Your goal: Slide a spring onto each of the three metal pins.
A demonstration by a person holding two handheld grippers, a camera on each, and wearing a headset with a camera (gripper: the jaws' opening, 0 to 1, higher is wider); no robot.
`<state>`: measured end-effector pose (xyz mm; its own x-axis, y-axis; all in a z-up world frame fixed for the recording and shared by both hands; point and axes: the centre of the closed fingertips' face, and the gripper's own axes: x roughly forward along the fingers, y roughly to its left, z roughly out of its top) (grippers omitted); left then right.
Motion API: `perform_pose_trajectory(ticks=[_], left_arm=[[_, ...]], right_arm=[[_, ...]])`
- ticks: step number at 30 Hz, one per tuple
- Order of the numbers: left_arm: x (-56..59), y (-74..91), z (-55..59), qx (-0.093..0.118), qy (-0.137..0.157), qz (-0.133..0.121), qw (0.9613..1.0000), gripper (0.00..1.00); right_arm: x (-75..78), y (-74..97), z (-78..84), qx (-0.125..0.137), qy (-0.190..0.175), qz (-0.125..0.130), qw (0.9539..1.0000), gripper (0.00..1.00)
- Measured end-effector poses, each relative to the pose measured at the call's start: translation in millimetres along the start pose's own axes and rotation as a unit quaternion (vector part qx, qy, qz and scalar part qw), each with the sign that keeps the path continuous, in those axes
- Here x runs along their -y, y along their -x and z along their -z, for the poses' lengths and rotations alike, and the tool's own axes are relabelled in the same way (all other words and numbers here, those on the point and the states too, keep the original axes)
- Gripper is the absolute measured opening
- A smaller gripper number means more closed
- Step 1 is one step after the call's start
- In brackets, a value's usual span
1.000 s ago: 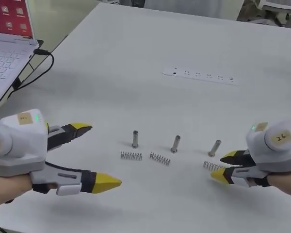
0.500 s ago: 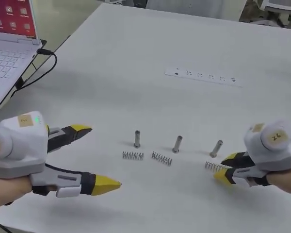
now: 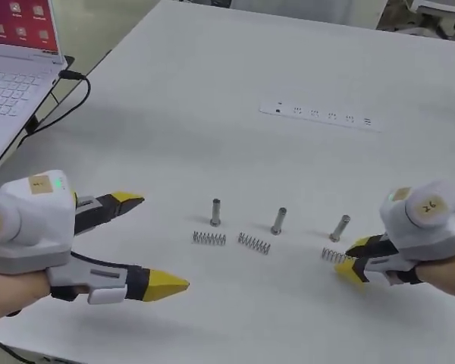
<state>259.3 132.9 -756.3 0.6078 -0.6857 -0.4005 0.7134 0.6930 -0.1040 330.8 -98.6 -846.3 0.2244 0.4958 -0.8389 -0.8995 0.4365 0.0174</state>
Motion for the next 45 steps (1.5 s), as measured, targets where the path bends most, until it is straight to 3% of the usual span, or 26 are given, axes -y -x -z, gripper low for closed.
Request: perform_pose_trajectory(ticks=[16,28,34,40,45], left_arm=[[1.0,-4.0,-1.3,-0.001,0.0,0.003,1.0,0.89],[3.8,-3.8,-0.1,-0.002,0.0,0.005,1.0,0.89],[5.1,-3.1,-0.5,-0.005,-0.004,0.007,1.0,0.89],[8.3,-5.1,-10.4,0.003,-0.012,0.013,0.9998,0.89],[12.8,-9.9,-14.0,0.006,-0.018,0.023,0.9996,0.88]], right_arm=[[0.5,-5.6,9.1,-0.023,0.011,-0.005,0.9997,0.14],[3.1,-5.9,8.6,-0.018,0.016,-0.001,0.9997,0.08],[2.1,1.0,6.2,-0.007,0.018,0.006,0.9998,0.08],[-0.8,14.1,0.8,0.004,0.018,0.008,0.9998,0.08],[-12.3,21.3,-3.7,0.011,0.027,0.001,0.9996,0.08]])
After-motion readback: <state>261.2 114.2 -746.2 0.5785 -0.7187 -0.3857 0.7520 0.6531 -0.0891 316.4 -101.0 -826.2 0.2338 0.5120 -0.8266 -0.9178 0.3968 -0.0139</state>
